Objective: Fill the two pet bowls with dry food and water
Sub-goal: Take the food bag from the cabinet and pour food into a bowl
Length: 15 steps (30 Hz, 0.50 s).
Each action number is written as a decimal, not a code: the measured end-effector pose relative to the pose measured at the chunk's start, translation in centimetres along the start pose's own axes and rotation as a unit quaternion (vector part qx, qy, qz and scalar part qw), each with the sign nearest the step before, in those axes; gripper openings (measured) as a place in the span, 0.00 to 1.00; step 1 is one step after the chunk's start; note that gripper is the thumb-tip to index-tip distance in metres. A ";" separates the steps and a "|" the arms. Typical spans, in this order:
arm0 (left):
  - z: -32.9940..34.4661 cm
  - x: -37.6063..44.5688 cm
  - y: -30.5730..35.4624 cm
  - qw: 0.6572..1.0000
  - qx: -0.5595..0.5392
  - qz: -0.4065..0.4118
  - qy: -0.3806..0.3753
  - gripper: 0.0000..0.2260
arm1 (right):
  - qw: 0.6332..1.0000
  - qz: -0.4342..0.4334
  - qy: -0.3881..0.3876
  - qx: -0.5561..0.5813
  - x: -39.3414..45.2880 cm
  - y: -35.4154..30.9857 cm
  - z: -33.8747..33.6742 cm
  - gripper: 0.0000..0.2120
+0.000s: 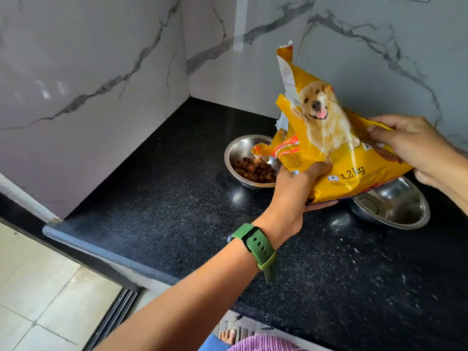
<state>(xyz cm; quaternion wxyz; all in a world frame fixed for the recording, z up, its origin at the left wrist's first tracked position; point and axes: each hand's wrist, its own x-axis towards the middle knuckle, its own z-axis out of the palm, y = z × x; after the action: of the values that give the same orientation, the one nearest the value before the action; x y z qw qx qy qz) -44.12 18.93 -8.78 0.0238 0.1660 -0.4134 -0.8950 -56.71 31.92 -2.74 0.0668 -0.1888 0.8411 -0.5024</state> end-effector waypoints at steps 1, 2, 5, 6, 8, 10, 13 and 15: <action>0.1 -0.1 0.1 1.000 0.003 0.002 0.001 0.19 | 1.000 -0.005 -0.001 0.008 -0.2 -0.2 0.0 0.10; 0.2 -0.1 0.1 1.000 0.008 0.006 0.003 0.20 | 1.000 -0.009 0.002 0.020 -0.3 -0.5 -0.1 0.10; 0.4 -0.1 -0.1 0.999 0.017 0.028 0.010 0.21 | 0.999 -0.023 0.012 0.035 -0.3 -0.7 -0.5 0.10; 0.4 0.0 -0.1 0.999 0.017 0.032 0.011 0.21 | 0.999 -0.026 0.015 0.026 -0.2 -0.6 -0.5 0.10; 0.3 0.1 -0.2 1.000 0.005 0.019 0.009 0.20 | 1.000 -0.023 0.011 -0.014 0.0 -0.3 -0.5 0.11; 0.3 -0.2 -0.3 1.000 -0.006 -0.006 0.005 0.20 | 0.998 -0.019 0.006 -0.051 0.1 0.3 -0.4 0.15; 0.2 -0.3 -0.8 1.000 -0.003 -0.005 0.000 0.18 | 0.999 -0.014 0.002 -0.037 0.0 0.7 -0.6 0.13; 0.3 -0.4 -0.7 1.000 -0.001 0.003 -0.004 0.17 | 0.999 -0.012 0.006 -0.029 -0.2 0.6 -0.7 0.11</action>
<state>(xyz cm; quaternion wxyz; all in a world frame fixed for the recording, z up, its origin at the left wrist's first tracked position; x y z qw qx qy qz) -43.75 19.69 -8.98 0.0250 0.1615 -0.4126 -0.8961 -56.90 32.87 -2.94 0.0503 -0.1974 0.8535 -0.4797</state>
